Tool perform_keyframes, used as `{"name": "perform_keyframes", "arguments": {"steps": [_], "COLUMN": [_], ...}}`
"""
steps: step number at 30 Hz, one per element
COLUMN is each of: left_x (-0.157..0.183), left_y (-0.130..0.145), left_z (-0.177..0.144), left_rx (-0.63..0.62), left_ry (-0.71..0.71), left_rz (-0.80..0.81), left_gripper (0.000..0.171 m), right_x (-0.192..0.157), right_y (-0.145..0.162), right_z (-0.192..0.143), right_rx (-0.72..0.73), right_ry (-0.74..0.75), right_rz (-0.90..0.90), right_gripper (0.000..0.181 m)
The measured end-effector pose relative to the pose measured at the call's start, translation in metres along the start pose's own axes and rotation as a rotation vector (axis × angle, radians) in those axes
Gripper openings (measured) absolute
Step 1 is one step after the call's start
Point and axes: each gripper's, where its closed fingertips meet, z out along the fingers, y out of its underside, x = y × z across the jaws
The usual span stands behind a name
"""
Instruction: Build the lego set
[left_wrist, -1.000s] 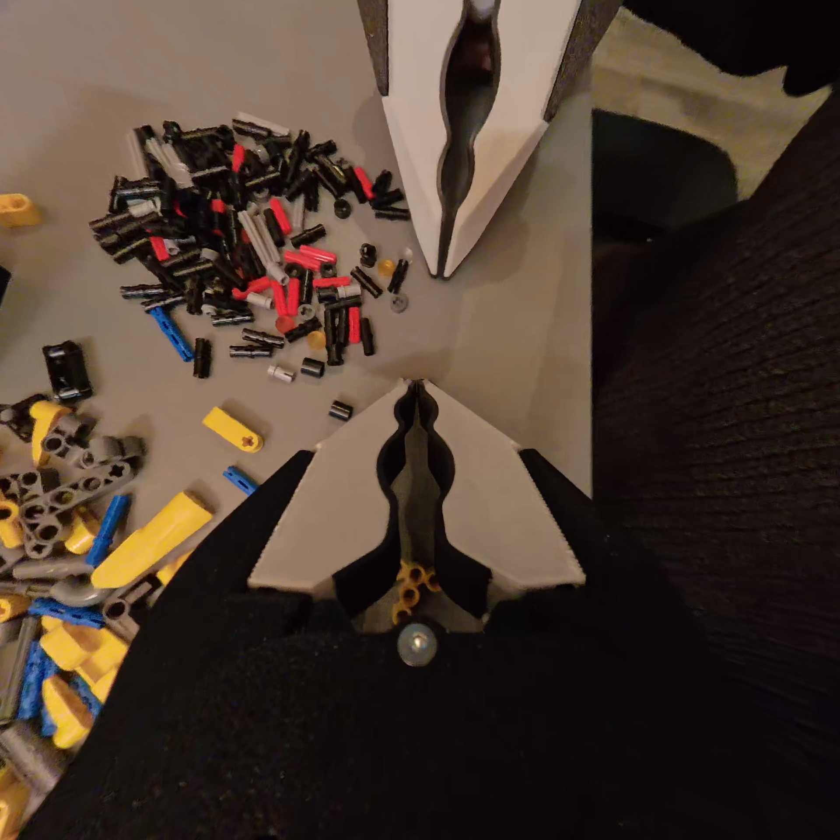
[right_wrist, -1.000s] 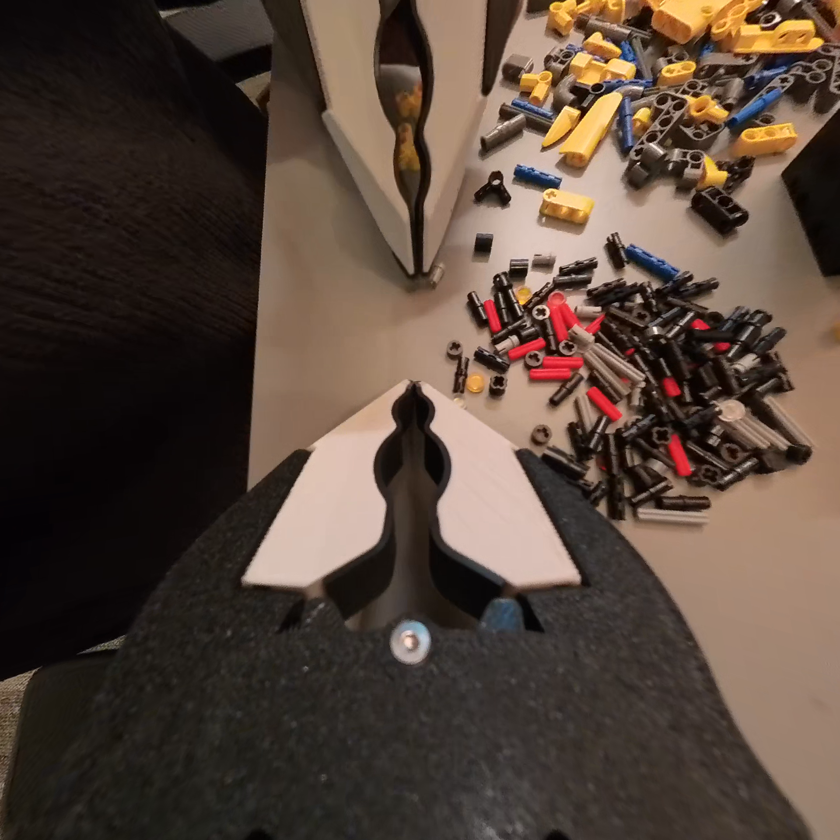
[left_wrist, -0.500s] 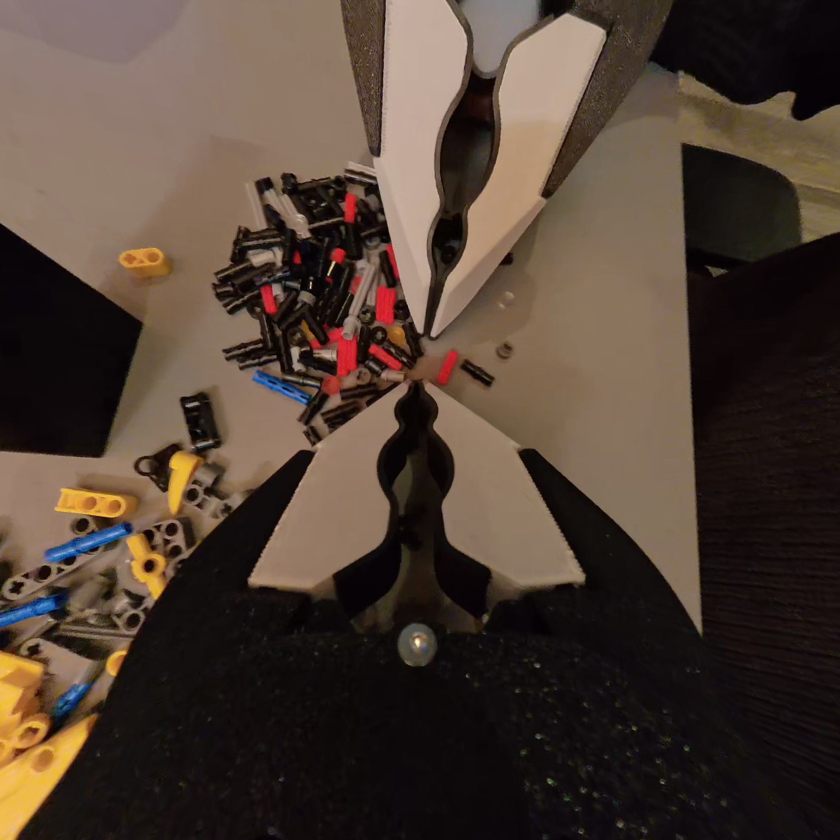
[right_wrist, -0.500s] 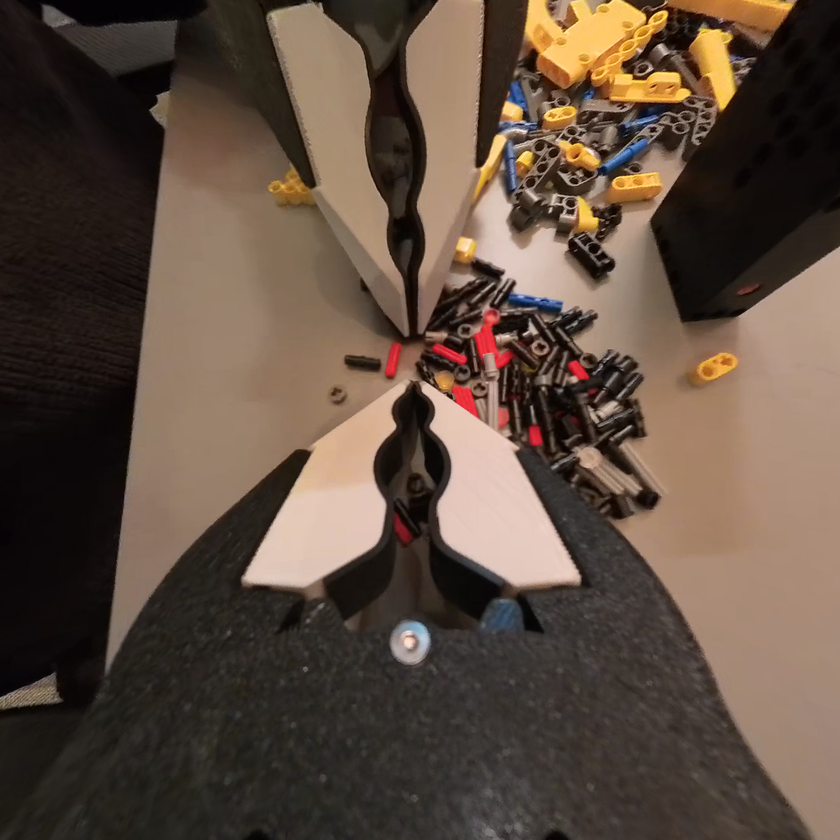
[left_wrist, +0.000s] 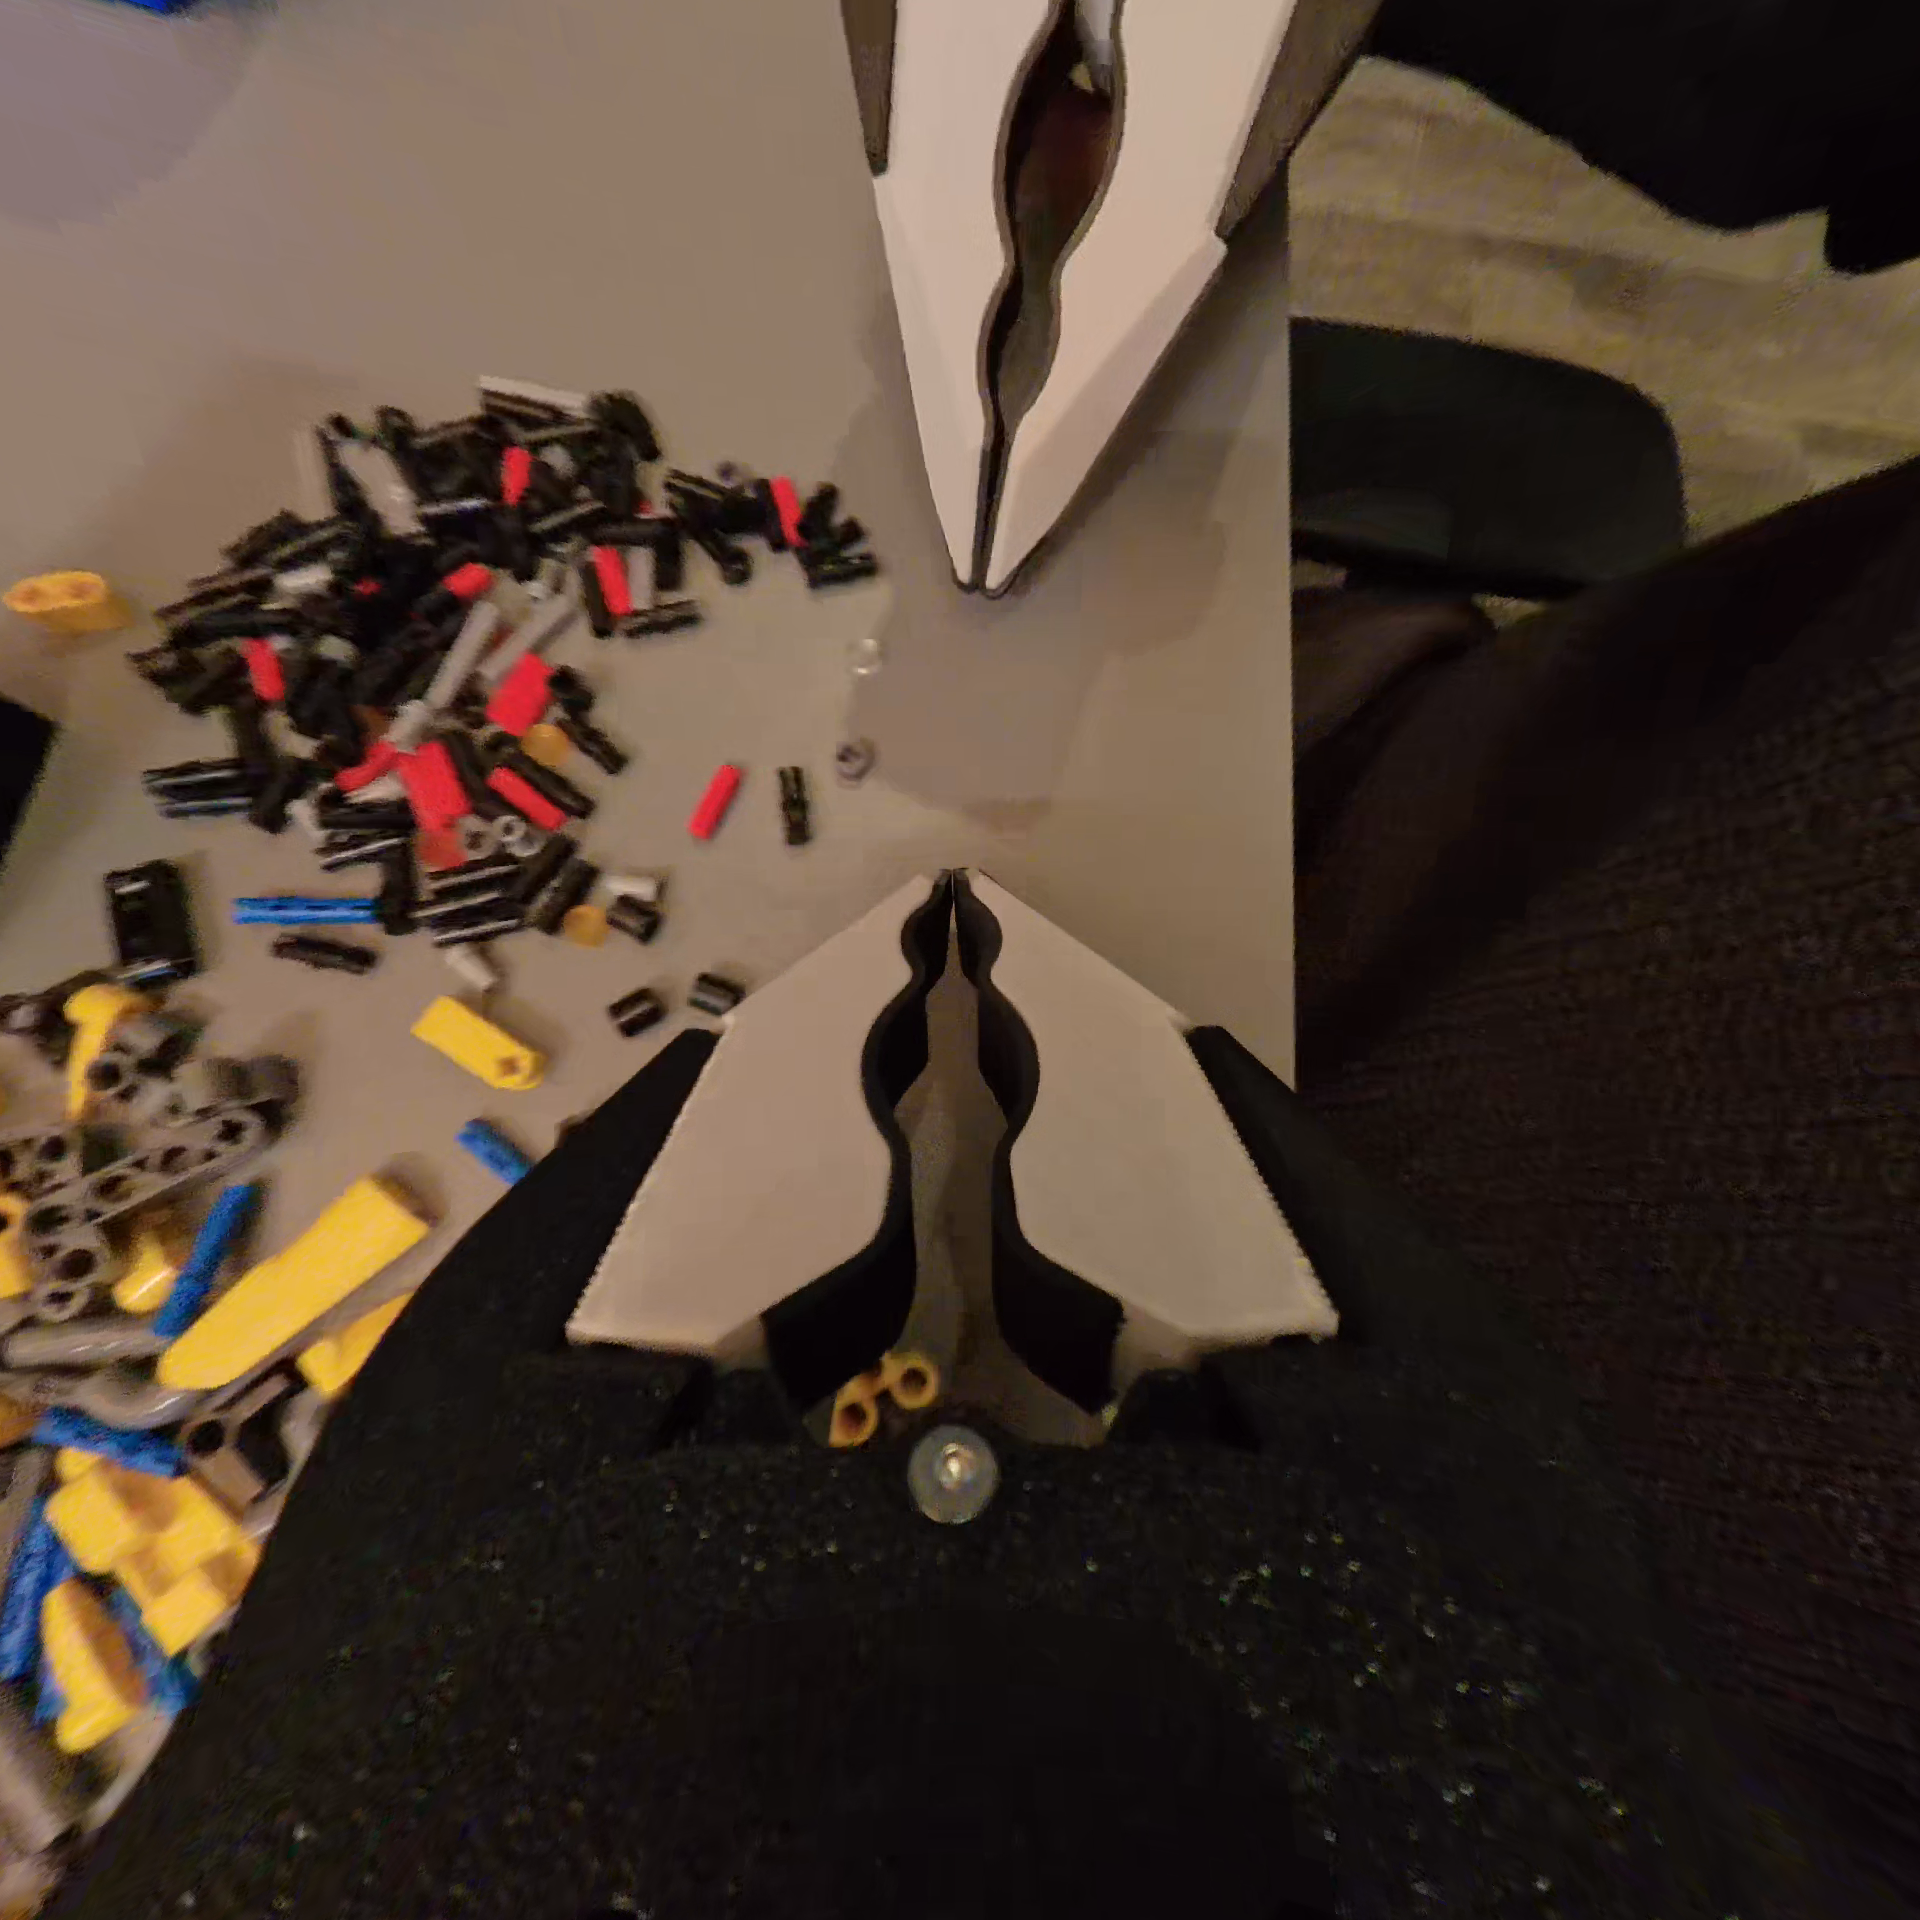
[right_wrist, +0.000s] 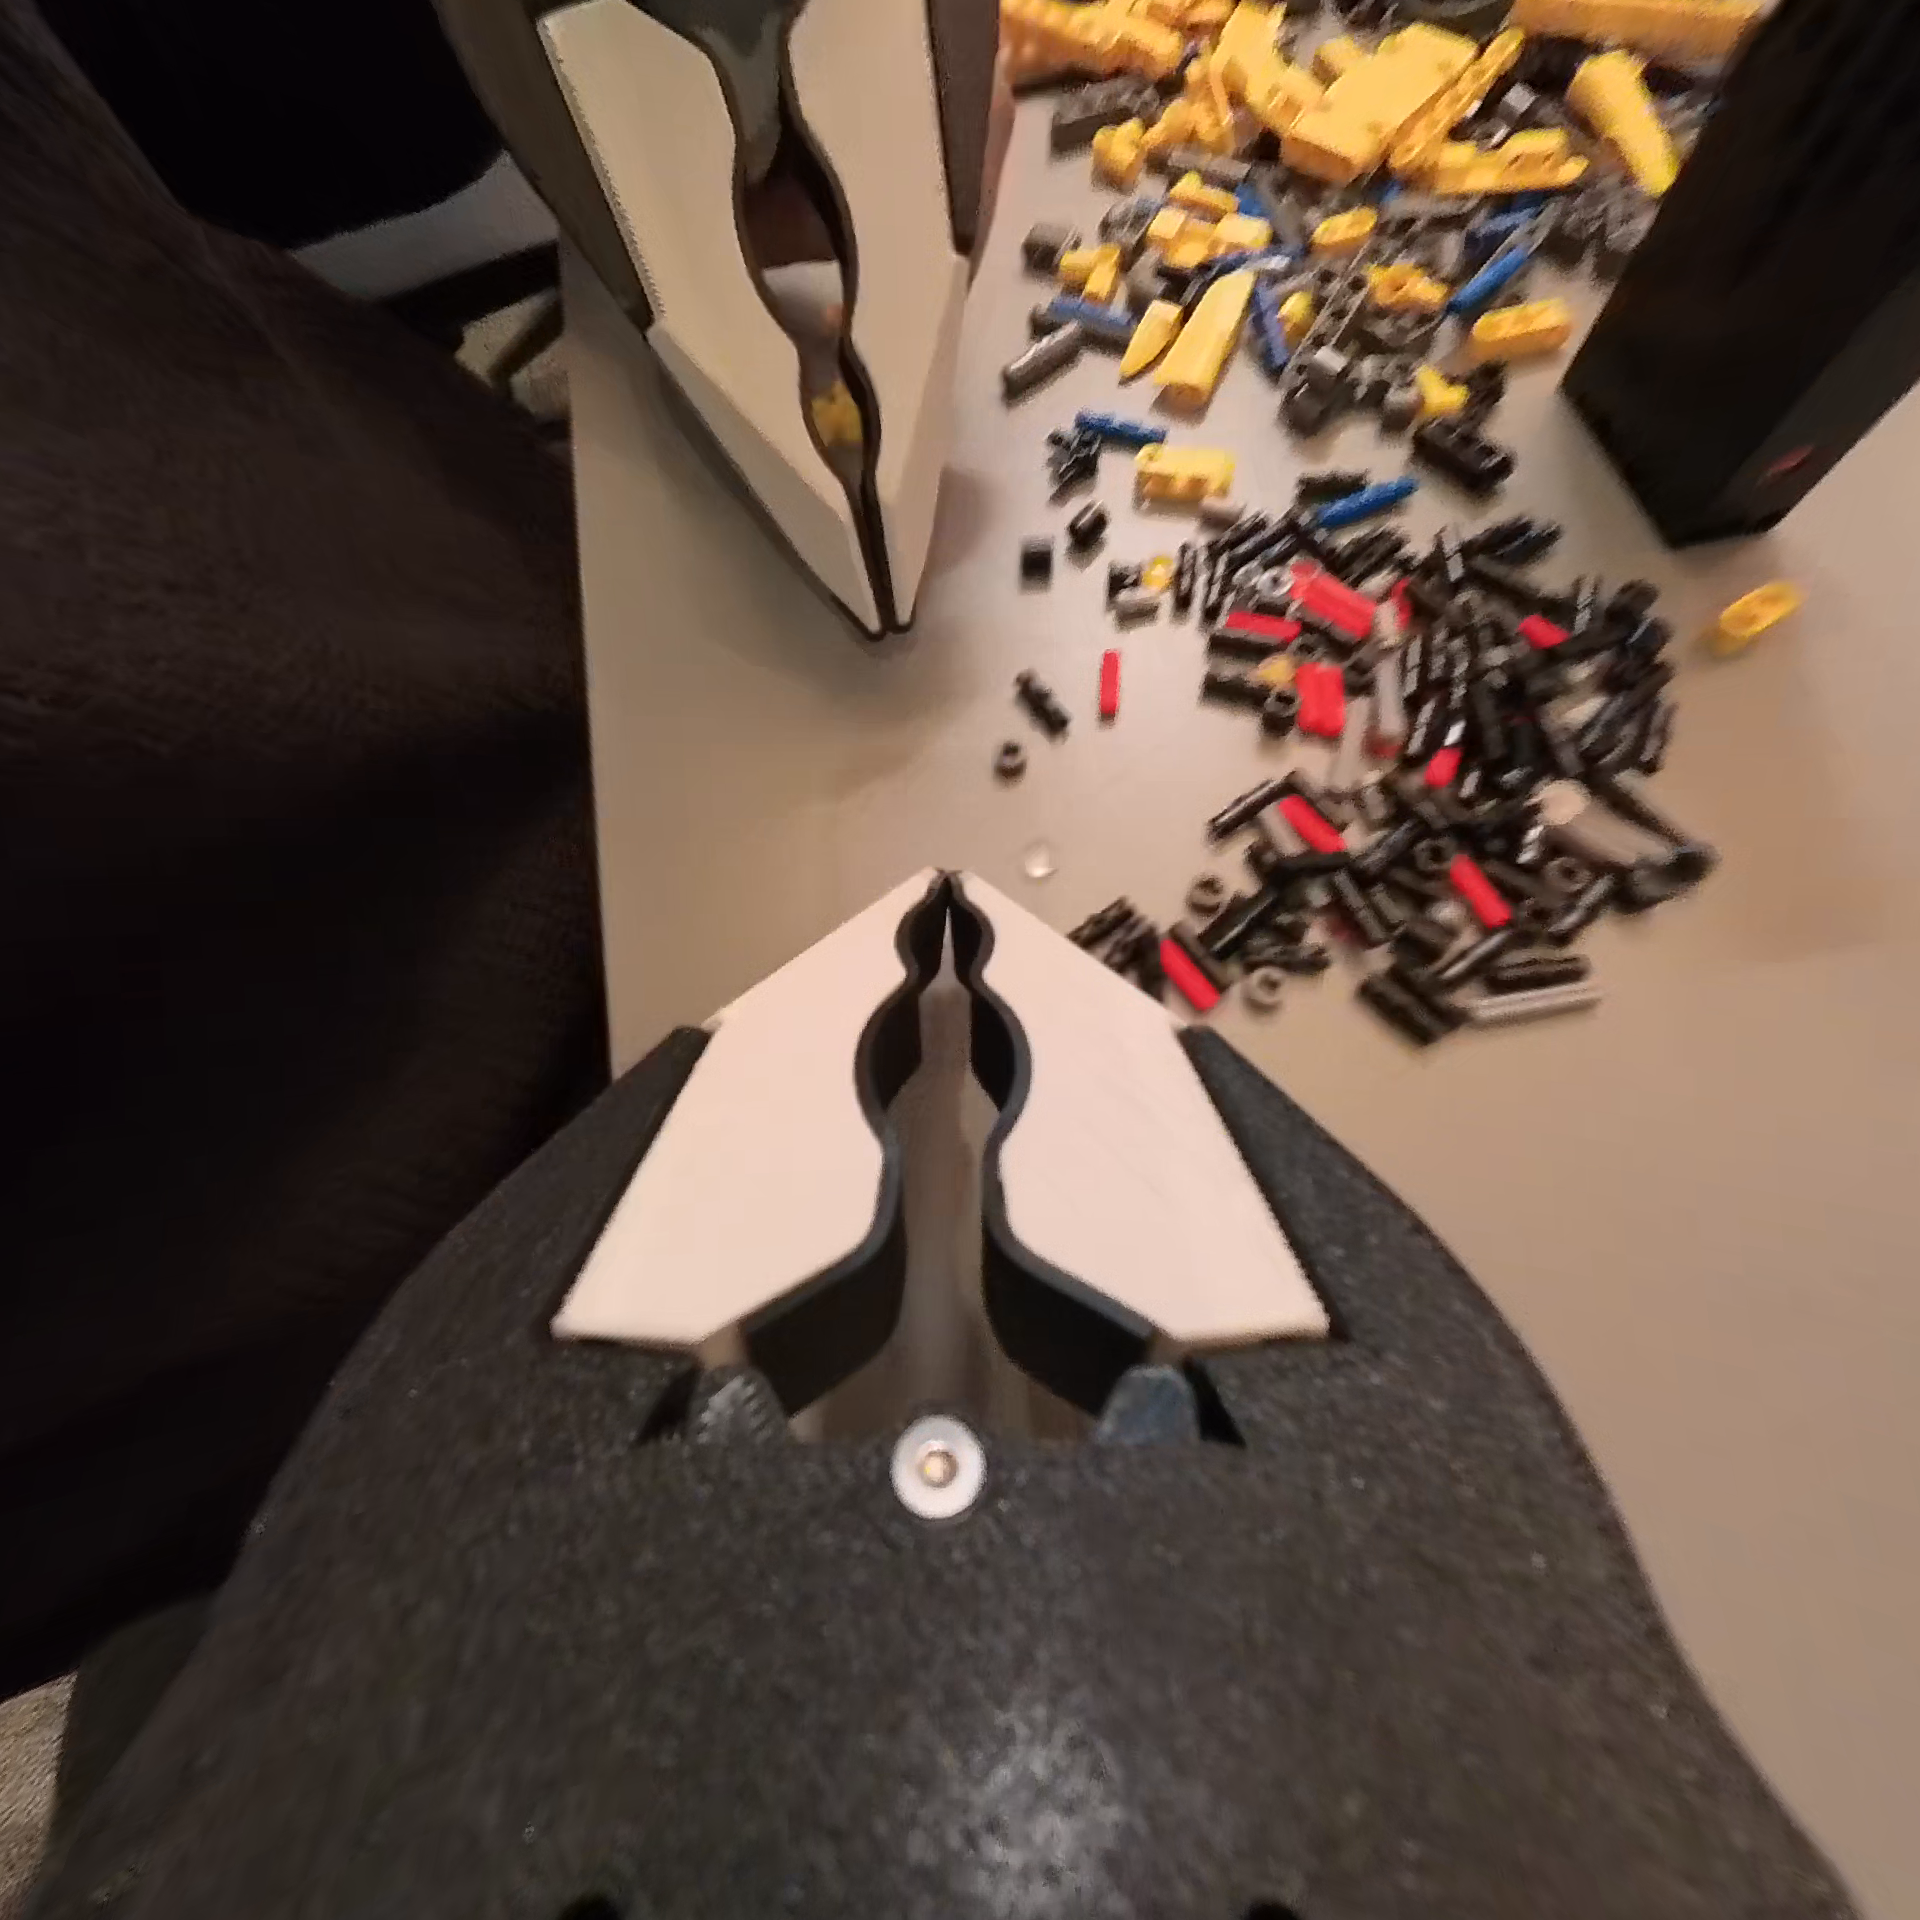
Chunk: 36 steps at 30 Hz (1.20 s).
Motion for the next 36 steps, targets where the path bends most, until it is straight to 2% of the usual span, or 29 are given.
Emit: {"name": "perform_keyframes", "arguments": {"steps": [3, 6, 11, 14, 18, 22, 27, 29, 33, 36], "left_x": [0.008, 0.001, -0.013, -0.025, -0.052, -0.072, -0.054, -0.041, -0.009, -0.005], "left_y": [0.000, -0.008, -0.014, -0.017, -0.019, -0.019, -0.030, -0.028, -0.015, -0.006], "left_z": [0.013, 0.022, 0.028, 0.030, 0.029, 0.025, 0.005, -0.003, -0.001, 0.009], "left_rx": [-0.039, -0.058, -0.078, -0.062, -0.054, -0.064, 0.048, 0.083, 0.071, 0.024], "left_ry": [-0.006, -0.044, -0.037, -0.029, -0.093, -0.176, -0.121, -0.078, 0.041, 0.029], "left_rz": [0.031, 0.071, 0.042, -0.022, -0.080, -0.077, -0.123, -0.142, -0.177, -0.178], "left_gripper": [0.000, 0.000, 0.000, 0.000, 0.000, 0.000, 0.000, 0.000, 0.000, 0.000], "right_x": [-0.004, 0.000, 0.013, 0.021, 0.032, 0.050, 0.023, 0.010, 0.001, 0.004], "right_y": [0.005, 0.002, -0.002, -0.004, -0.008, -0.012, -0.033, -0.027, 0.013, 0.020], "right_z": [0.005, 0.013, 0.021, 0.023, 0.025, 0.027, -0.001, -0.013, -0.015, -0.008], "right_rx": [-0.031, -0.059, -0.084, -0.093, -0.104, -0.107, 0.018, 0.042, -0.074, -0.129], "right_ry": [0.010, -0.005, -0.058, -0.121, -0.190, -0.160, -0.230, -0.237, -0.179, -0.142], "right_rz": [-0.018, -0.038, -0.065, -0.062, -0.046, -0.047, 0.000, 0.026, 0.051, 0.034], "right_gripper": [0.000, 0.000, 0.000, 0.000, 0.000, 0.000, 0.000, 0.000, 0.000, 0.000]}}
